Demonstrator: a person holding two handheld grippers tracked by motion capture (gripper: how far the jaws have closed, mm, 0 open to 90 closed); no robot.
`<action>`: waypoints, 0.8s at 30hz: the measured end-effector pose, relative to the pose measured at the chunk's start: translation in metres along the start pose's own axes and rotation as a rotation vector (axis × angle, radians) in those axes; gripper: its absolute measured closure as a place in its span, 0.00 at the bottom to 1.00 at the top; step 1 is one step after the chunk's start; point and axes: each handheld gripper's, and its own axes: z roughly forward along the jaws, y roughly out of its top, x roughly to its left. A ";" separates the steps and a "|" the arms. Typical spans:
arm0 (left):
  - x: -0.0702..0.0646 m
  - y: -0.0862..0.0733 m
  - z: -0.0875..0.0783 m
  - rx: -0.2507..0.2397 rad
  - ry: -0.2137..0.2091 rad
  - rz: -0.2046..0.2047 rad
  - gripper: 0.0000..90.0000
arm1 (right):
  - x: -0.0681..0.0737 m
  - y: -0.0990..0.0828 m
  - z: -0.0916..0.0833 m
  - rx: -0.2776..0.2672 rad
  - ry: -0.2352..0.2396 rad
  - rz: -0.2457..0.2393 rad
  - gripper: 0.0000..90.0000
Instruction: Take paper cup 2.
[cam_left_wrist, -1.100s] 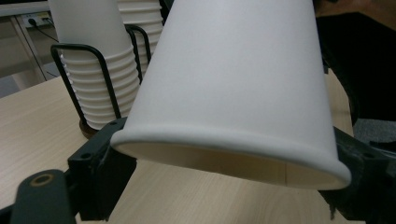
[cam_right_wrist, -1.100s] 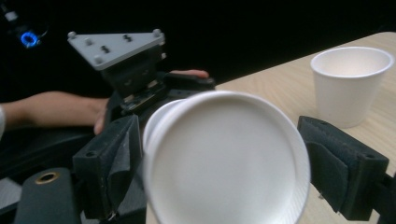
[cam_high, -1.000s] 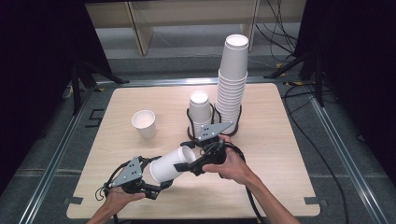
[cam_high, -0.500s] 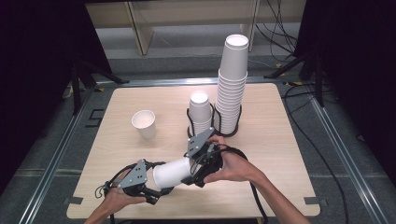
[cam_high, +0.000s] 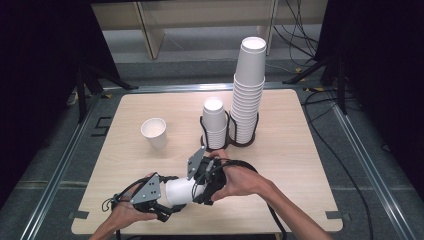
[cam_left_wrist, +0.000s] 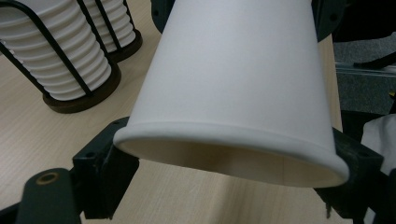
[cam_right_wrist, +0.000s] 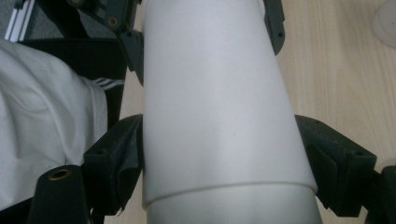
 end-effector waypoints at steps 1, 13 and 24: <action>0.000 0.000 0.000 -0.003 -0.007 0.001 0.18 | 0.000 0.001 0.002 0.009 0.000 -0.006 0.24; -0.001 0.000 0.001 0.004 -0.011 0.013 0.17 | 0.002 0.003 0.008 0.064 0.006 -0.061 0.28; 0.008 -0.004 -0.007 -0.134 -0.009 -0.094 0.12 | 0.000 -0.014 -0.005 -0.036 -0.039 -0.025 0.27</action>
